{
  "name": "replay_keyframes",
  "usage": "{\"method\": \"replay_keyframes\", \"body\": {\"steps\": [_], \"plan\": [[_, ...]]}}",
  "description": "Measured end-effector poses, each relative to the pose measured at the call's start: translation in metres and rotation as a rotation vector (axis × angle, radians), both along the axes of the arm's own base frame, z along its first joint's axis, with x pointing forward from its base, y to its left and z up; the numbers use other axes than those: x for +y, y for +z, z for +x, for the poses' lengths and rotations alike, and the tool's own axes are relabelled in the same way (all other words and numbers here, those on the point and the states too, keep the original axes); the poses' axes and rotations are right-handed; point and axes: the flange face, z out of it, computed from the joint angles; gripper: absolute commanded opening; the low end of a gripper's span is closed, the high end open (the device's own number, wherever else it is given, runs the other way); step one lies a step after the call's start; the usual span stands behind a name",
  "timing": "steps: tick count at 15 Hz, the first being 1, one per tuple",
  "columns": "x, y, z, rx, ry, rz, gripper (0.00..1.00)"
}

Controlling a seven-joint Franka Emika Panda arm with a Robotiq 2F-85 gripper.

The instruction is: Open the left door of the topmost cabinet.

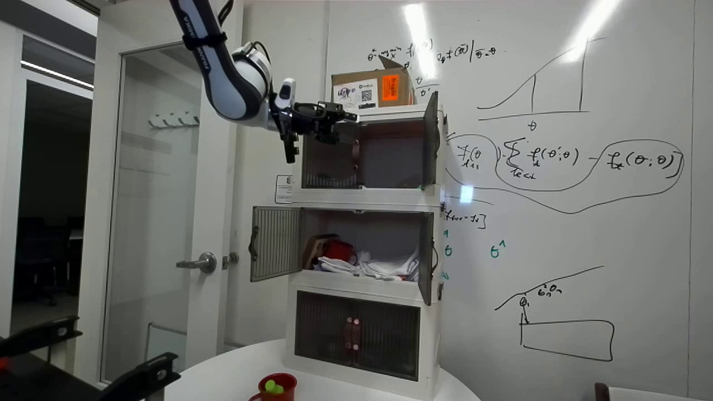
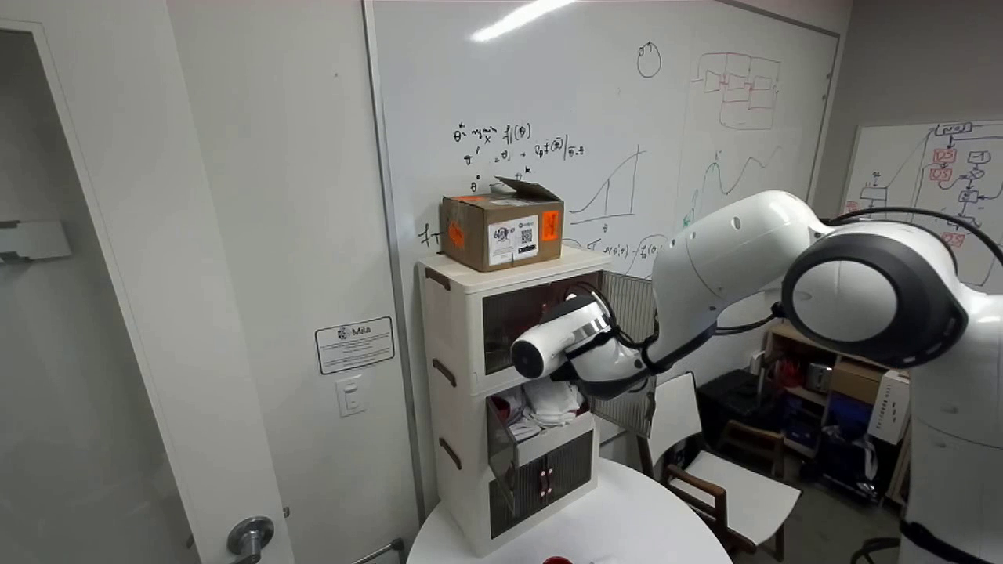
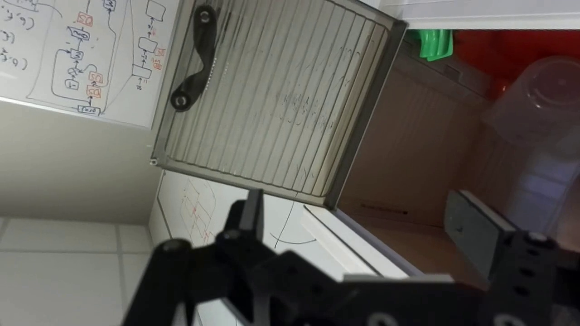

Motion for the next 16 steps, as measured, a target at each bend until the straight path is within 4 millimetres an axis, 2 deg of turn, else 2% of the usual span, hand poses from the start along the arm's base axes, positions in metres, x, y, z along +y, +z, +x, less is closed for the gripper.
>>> {"method": "replay_keyframes", "body": {"steps": [3, 6, 13, 16], "plan": [[-0.011, -0.010, 0.022, 0.008, -0.008, 0.022, 1.00], [-0.006, -0.019, 0.040, 0.019, -0.003, 0.028, 1.00], [0.050, -0.022, 0.061, 0.040, 0.073, 0.033, 1.00], [0.060, -0.019, 0.067, 0.034, 0.085, 0.033, 1.00]]}}
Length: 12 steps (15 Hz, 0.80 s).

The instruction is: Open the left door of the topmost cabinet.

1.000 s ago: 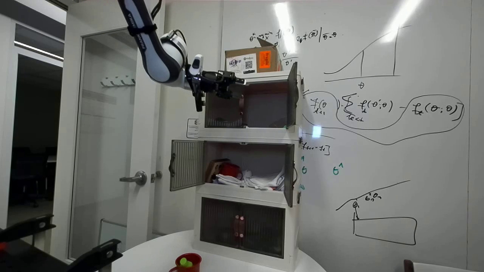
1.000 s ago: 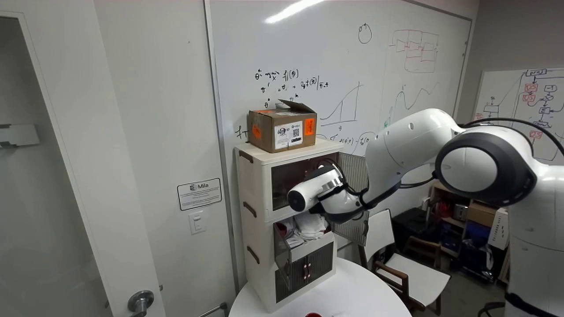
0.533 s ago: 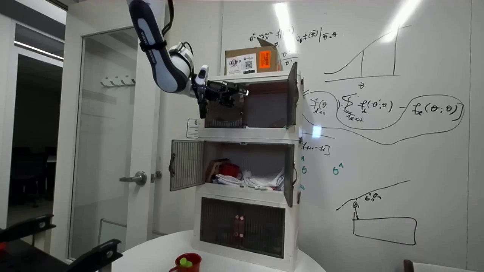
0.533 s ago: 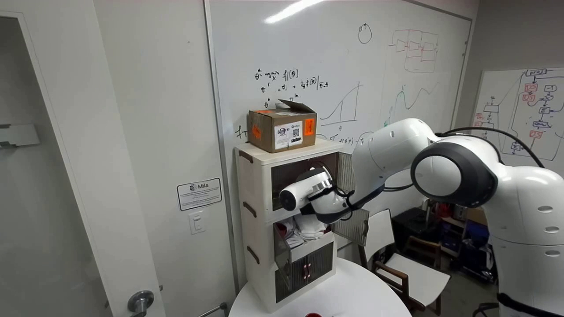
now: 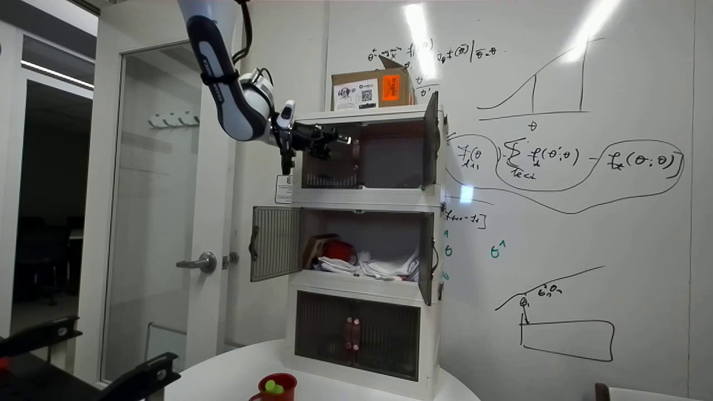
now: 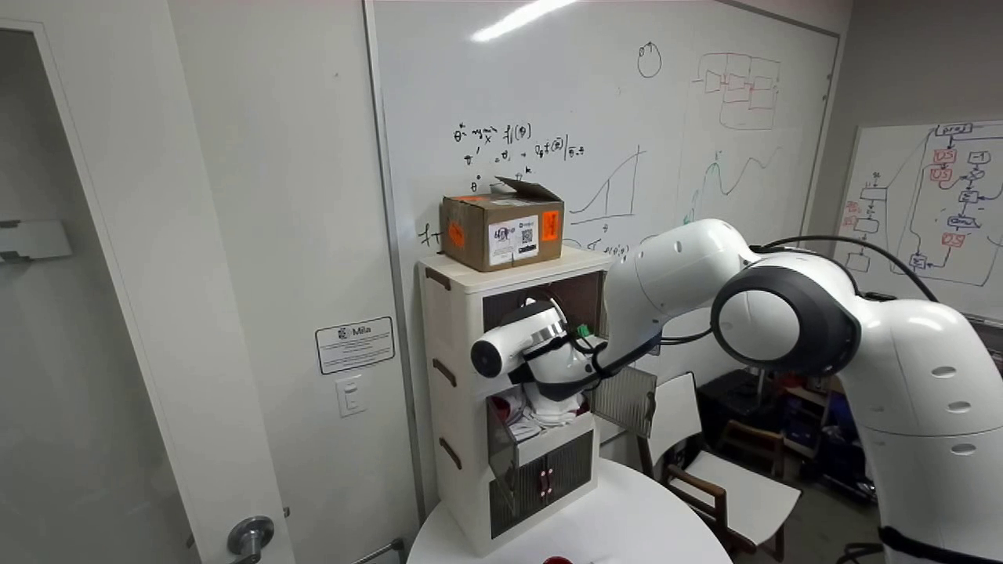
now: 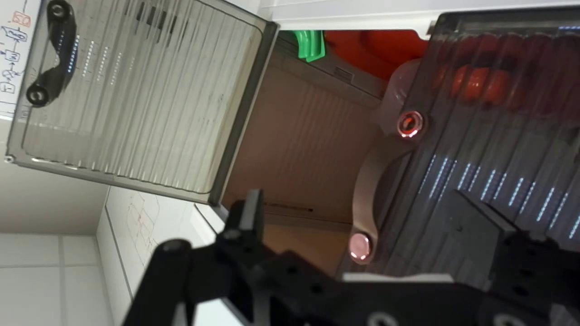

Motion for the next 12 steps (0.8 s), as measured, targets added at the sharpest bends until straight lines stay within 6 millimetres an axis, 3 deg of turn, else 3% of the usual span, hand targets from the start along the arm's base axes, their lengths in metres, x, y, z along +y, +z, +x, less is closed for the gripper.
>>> {"method": "replay_keyframes", "body": {"steps": [9, 11, 12], "plan": [[-0.033, 0.005, 0.014, -0.007, -0.078, 0.023, 1.00], [-0.037, 0.000, 0.016, -0.003, -0.085, 0.020, 0.74], [-0.039, -0.001, 0.017, -0.002, -0.089, 0.018, 0.66]]}}
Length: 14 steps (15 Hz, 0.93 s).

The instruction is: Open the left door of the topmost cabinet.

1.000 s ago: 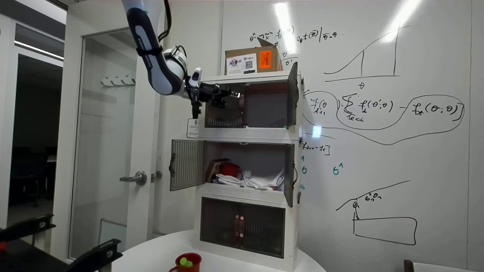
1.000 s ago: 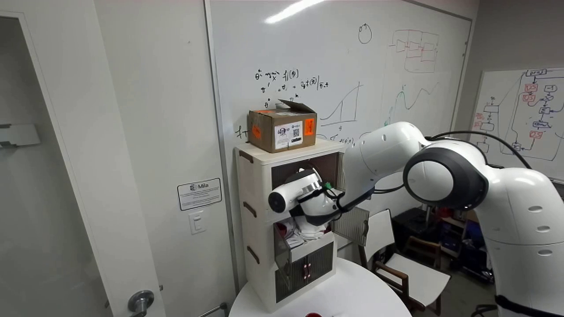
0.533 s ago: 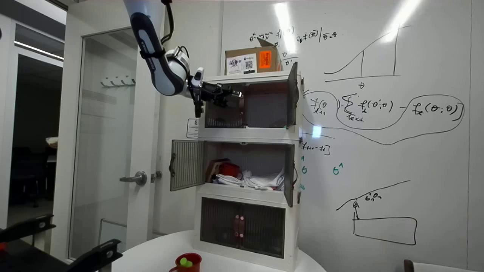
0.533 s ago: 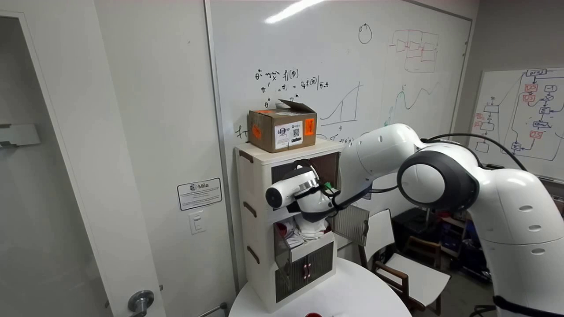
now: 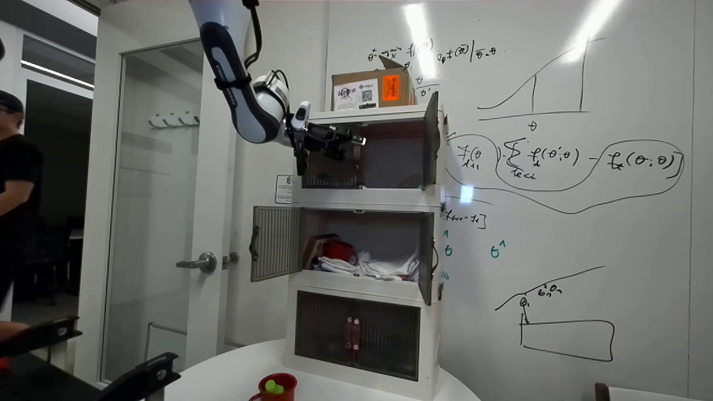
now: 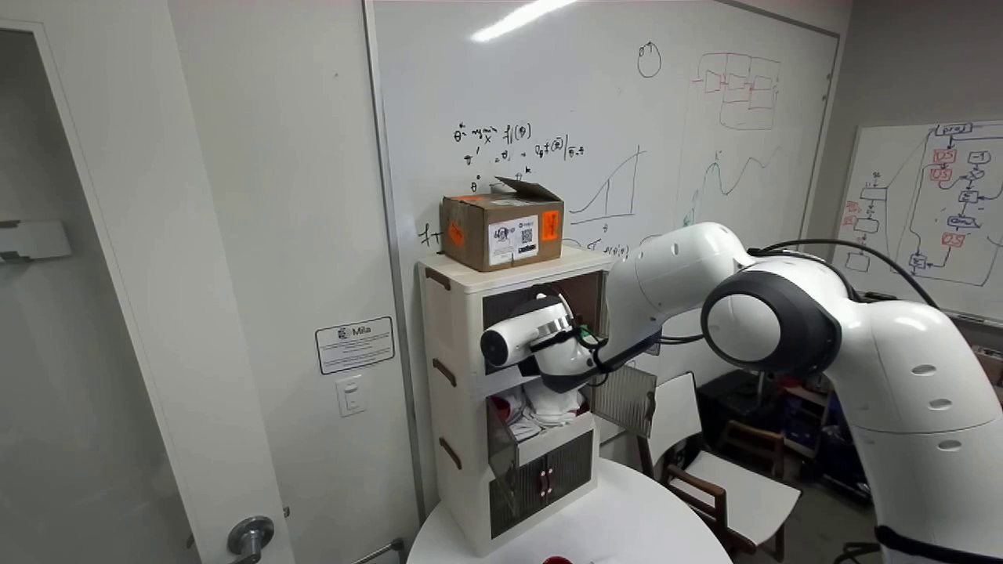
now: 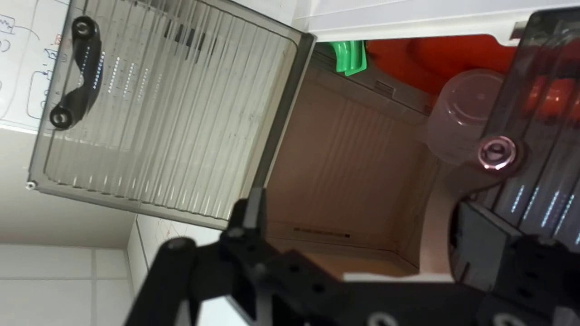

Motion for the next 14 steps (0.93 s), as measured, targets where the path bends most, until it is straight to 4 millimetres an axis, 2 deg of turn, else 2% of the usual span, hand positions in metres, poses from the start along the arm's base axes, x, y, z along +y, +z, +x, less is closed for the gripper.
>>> {"method": "replay_keyframes", "body": {"steps": [9, 14], "plan": [[0.020, -0.006, 0.009, -0.005, 0.023, 0.010, 0.01], [0.031, -0.010, 0.006, -0.001, 0.016, -0.001, 0.01]]}}
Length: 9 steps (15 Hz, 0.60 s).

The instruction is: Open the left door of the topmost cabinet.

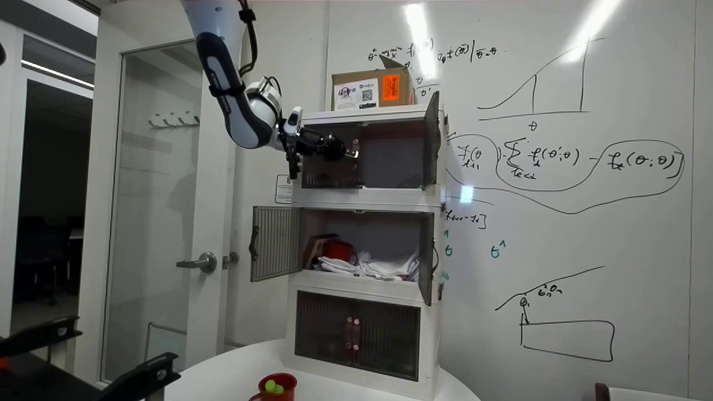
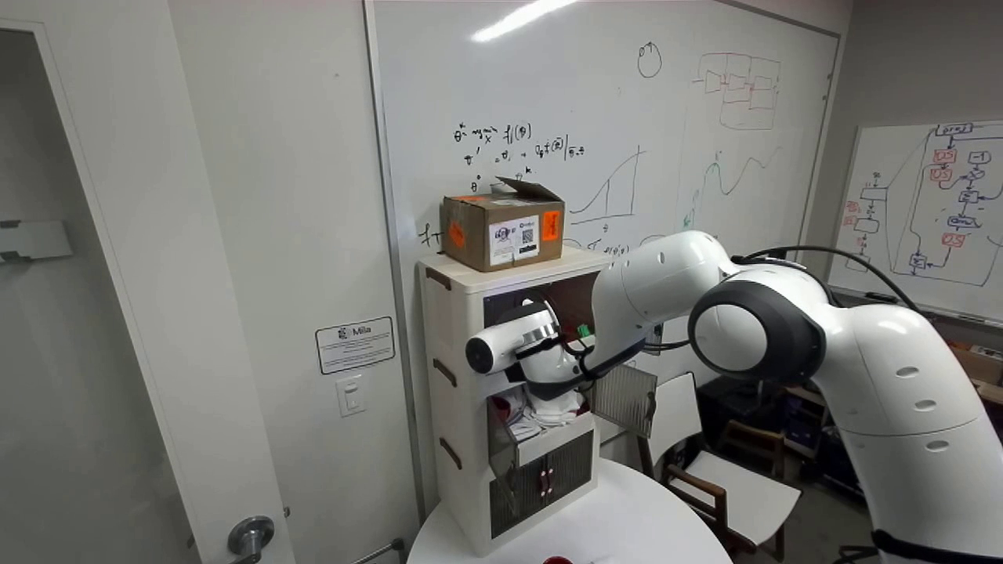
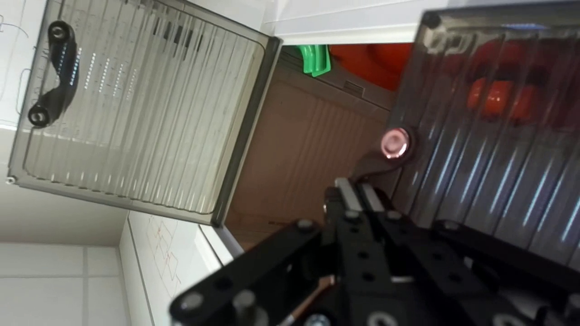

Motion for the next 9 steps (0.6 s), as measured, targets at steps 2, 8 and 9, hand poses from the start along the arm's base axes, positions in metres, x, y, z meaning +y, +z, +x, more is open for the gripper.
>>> {"method": "replay_keyframes", "body": {"steps": [2, 8, 9], "plan": [[0.003, -0.004, -0.004, 0.007, -0.012, -0.015, 0.01], [0.014, -0.009, -0.027, 0.032, -0.027, -0.056, 0.01], [0.015, -0.009, -0.031, 0.037, -0.025, -0.059, 0.01]]}}
